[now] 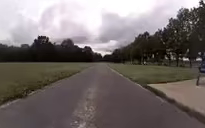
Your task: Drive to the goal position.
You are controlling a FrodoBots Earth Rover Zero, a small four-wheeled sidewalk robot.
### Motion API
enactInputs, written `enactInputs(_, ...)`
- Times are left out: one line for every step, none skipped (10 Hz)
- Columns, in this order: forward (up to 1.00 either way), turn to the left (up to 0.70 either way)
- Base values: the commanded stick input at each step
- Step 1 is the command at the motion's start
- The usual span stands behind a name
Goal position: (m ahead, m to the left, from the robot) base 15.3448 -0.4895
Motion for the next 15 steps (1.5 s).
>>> enactInputs(0.7,0.0)
enactInputs(0.7,0.0)
enactInputs(0.7,0.0)
enactInputs(0.7,0.0)
enactInputs(0.7,0.0)
enactInputs(0.7,0.0)
enactInputs(0.7,0.0)
enactInputs(0.7,0.0)
enactInputs(0.7,0.0)
enactInputs(0.7,0.0)
enactInputs(0.7,0.0)
enactInputs(0.7,0.0)
enactInputs(0.7,0.0)
enactInputs(0.7,0.0)
enactInputs(0.7,0.0)
